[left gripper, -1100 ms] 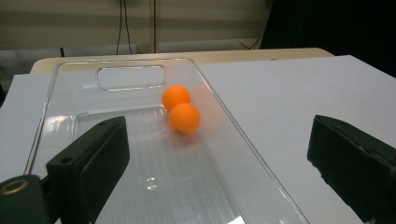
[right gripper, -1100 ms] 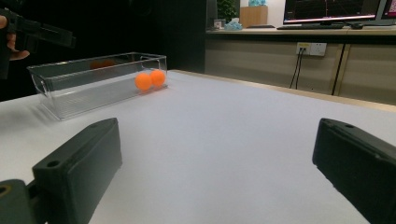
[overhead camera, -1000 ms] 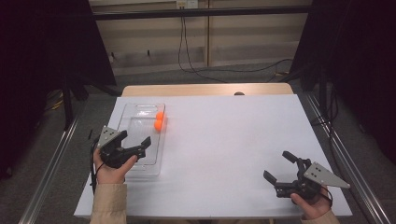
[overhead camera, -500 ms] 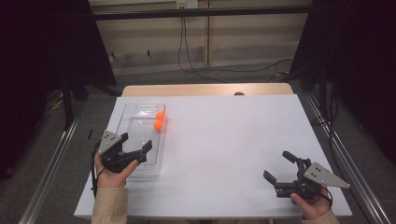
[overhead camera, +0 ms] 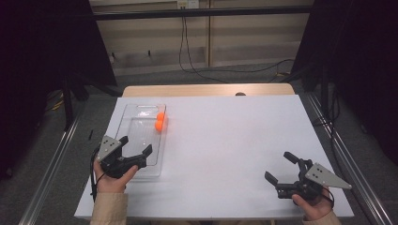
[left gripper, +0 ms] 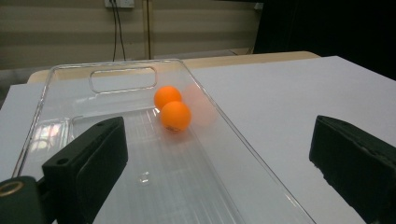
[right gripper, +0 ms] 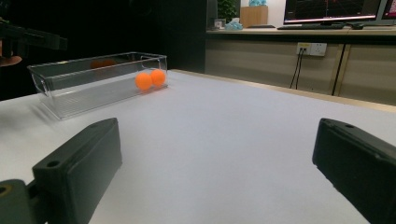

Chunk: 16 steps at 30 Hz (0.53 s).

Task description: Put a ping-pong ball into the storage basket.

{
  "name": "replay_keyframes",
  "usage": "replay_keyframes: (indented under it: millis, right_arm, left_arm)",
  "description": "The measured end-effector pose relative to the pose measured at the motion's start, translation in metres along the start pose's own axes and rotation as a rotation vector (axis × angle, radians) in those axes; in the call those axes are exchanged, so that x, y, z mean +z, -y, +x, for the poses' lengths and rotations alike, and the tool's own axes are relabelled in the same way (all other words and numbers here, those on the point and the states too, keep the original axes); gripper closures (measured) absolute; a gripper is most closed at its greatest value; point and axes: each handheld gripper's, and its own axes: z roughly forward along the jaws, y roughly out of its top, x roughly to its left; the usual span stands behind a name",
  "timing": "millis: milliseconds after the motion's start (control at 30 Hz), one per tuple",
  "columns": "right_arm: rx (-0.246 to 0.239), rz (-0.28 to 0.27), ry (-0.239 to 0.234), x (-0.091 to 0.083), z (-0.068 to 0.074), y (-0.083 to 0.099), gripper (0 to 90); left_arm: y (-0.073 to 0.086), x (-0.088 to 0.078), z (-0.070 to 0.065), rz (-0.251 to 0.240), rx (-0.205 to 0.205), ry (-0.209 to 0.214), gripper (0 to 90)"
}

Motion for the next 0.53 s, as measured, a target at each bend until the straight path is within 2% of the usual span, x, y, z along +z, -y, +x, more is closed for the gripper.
replay_keyframes:
  millis: [300, 367, 400, 433, 533]
  right_arm:
    - [-0.001, -0.001, 0.002, 0.000, 0.000, 0.000, 1.1]
    - [0.002, 0.001, 0.001, 0.000, 0.000, 0.000, 1.1]
    - [-0.001, 0.004, 0.003, -0.001, 0.001, 0.000, 1.1]
    - [0.000, 0.004, 0.003, 0.000, 0.001, 0.000, 1.1]
    - [-0.002, 0.006, 0.001, 0.000, 0.001, 0.000, 1.1]
  left_arm:
    - [0.010, -0.006, 0.001, -0.024, 0.004, -0.020, 3.9]
    - [0.012, -0.006, 0.001, -0.018, 0.023, -0.018, 3.9]
    - [0.013, -0.006, 0.000, -0.032, 0.013, -0.018, 3.8]
    - [0.014, -0.006, 0.000, -0.028, 0.029, -0.013, 3.8]
    - [0.015, -0.005, -0.002, -0.036, 0.037, -0.002, 3.6]
